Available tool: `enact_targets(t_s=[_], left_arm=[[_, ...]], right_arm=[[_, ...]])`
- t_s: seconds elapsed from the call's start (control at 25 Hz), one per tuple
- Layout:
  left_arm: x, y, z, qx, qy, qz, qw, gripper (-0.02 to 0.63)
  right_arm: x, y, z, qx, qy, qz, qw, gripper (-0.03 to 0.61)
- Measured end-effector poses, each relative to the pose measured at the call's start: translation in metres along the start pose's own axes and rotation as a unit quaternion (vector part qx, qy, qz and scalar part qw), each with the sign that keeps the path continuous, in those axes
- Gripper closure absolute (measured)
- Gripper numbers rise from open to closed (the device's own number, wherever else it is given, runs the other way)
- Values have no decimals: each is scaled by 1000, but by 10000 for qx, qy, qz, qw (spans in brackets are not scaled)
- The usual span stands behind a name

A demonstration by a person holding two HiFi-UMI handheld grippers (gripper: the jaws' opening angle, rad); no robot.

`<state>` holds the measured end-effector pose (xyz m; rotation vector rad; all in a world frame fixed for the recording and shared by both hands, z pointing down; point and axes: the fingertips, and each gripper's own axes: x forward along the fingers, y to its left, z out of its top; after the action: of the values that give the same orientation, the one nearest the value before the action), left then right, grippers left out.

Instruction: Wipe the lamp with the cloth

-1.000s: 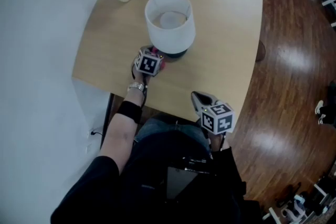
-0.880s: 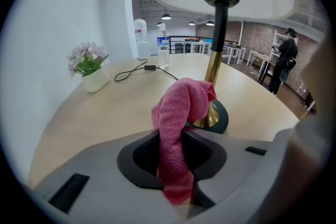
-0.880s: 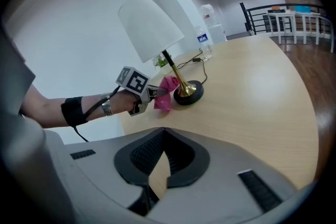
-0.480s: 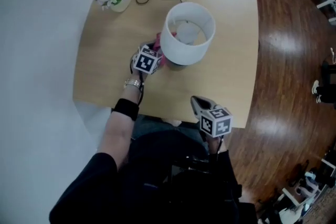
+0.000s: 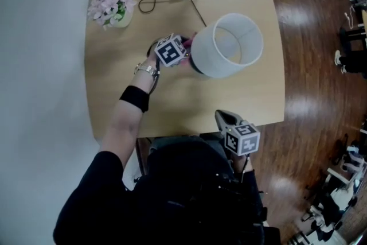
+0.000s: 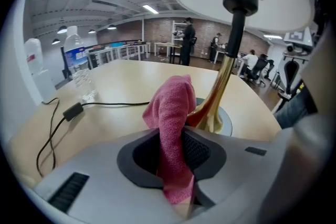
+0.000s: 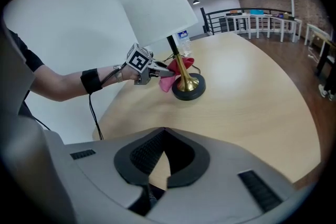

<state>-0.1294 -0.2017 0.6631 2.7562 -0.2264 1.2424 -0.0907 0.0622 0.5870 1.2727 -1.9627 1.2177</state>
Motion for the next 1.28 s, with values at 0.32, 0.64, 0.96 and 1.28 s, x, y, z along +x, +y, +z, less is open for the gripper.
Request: enact_targets(t_s=[0.32,0.64,0.96,1.28], left_arm=[[19,-11,12,1616,307,-1215,9789,520],[28,-20,24,2066,285,-1448,9672,522],[12,-34,-1,2096,529,-1144,9696,522],[3,-51,-14,1523,424,-700,9849,523]], right_arm=[[-8,10,-1,426,-116,-581,9973,574],[-3,21,10,424,-88,-624,9971,574],[0,27,19,197,-88,-497,9985,574],[-1,28,19,5,-88,-364,9993,574]])
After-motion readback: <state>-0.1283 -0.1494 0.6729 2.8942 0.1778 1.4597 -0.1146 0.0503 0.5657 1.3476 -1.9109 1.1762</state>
